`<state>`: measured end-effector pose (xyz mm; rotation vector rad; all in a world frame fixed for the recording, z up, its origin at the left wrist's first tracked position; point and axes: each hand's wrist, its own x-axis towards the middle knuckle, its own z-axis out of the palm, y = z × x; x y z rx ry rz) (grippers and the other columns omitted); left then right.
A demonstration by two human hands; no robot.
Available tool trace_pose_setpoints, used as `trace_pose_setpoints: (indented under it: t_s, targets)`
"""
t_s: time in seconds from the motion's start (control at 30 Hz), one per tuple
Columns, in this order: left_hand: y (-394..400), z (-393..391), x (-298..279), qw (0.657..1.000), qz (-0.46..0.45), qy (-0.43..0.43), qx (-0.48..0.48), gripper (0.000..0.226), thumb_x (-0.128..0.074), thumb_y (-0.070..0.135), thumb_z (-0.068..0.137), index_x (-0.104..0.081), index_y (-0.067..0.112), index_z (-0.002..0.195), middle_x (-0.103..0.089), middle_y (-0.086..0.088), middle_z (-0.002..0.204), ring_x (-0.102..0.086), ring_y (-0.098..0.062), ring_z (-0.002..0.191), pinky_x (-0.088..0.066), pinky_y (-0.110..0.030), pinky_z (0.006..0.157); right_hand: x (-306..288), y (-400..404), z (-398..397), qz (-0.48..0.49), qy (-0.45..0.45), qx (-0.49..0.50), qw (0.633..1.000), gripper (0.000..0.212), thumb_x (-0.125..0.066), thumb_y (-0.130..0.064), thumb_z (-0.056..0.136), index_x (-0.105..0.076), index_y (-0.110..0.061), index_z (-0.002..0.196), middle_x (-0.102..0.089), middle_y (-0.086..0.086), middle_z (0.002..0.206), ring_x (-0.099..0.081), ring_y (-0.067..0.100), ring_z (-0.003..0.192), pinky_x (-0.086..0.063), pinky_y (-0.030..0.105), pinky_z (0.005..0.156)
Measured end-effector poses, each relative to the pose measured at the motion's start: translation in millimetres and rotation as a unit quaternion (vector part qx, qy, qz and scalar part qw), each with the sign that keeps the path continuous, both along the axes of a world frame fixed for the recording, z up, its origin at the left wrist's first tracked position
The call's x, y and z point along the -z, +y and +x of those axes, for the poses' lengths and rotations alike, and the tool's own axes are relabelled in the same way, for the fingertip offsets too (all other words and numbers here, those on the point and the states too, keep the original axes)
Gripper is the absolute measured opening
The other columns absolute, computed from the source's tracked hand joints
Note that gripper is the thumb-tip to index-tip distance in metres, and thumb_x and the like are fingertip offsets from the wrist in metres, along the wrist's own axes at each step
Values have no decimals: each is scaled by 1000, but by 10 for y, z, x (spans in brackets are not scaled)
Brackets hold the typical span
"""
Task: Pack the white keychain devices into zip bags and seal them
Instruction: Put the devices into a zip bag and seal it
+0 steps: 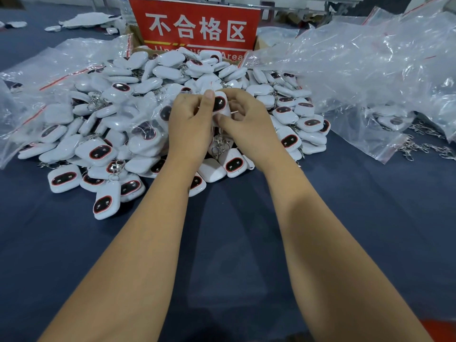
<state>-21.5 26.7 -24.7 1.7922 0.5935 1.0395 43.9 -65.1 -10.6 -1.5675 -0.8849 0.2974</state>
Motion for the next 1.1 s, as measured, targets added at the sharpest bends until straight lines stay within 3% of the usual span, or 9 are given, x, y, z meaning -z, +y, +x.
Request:
trace_pose_setpoints:
  t_s: [0.13, 0.27, 0.43, 0.57, 0.67, 0.73, 0.87, 0.97, 1.1]
  targets:
    - [-45, -11, -11, 996, -78, -28, 21, 36, -49, 34, 101, -50, 24, 67, -51, 6, 91, -51, -1, 74, -41, -24, 74, 3, -12, 20, 8, 47, -16, 999, 31, -61, 9, 88, -57, -14, 108, -70, 4, 92, -68, 16, 85, -59, 31, 80]
    - [-60, -28, -36, 986, -153, -60, 39, 12, -51, 23, 97, -55, 16, 88, -57, 2, 90, -54, -4, 77, -44, -20, 74, 18, -2, 18, 9, 71, -1, 997, 29, -63, 7, 87, -57, -10, 110, -73, 15, 91, -66, 23, 81, -57, 42, 83]
    - [-74, -45, -56, 985, -158, -54, 43, 13, -52, 19, 95, -55, 22, 82, -58, 3, 92, -54, -6, 81, -43, -22, 76, 46, 28, 6, 18, 97, 11, 995, 31, -66, 5, 86, -59, -6, 114, -74, 17, 90, -69, 28, 81, -57, 51, 85]
    - [-72, -41, -52, 987, -140, -54, 50, 28, -55, 16, 94, -53, 26, 69, -53, 0, 96, -52, -4, 80, -41, -19, 74, 67, 34, 20, 29, 114, 5, 993, 29, -64, 6, 86, -59, -9, 111, -74, 13, 85, -70, 21, 75, -59, 43, 80]
    - [-71, -30, -39, 993, -99, -40, 54, 34, -56, 16, 93, -49, 25, 61, -47, 9, 86, -48, 10, 66, -38, -8, 63, 82, 41, 23, 32, 122, -2, 992, 27, -62, 7, 88, -59, -10, 108, -73, 11, 82, -68, 19, 73, -58, 34, 73]
    - [-62, -25, -26, 995, -81, -29, 55, 32, -56, 19, 92, -50, 23, 61, -48, 16, 81, -48, 11, 63, -37, -6, 59, 84, 53, 26, 32, 127, -4, 991, 27, -61, 8, 88, -58, -11, 107, -73, 13, 86, -67, 20, 75, -57, 34, 74]
    - [-30, -16, -12, 998, -48, -8, 49, 31, -57, 23, 95, -55, 26, 64, -47, 10, 90, -49, 11, 73, -35, -7, 66, 57, 72, 44, 35, 155, -2, 987, 29, -55, 8, 87, -63, -11, 107, -71, 11, 87, -66, 18, 75, -56, 31, 70]
    - [-28, -14, -9, 998, -50, -4, 48, 29, -56, 23, 95, -58, 24, 66, -47, 5, 95, -50, 7, 78, -37, -9, 70, 51, 68, 52, 46, 173, -1, 984, 26, -54, 2, 92, -67, -9, 111, -69, 14, 91, -66, 20, 81, -57, 39, 79]
    - [-48, -23, -20, 996, -73, -9, 46, 28, -56, 21, 94, -55, 28, 67, -47, 10, 93, -51, 2, 80, -38, -18, 75, 60, 56, 34, 51, 154, 0, 987, 20, -52, -1, 97, -66, -8, 110, -69, 9, 85, -65, 18, 79, -57, 39, 79]
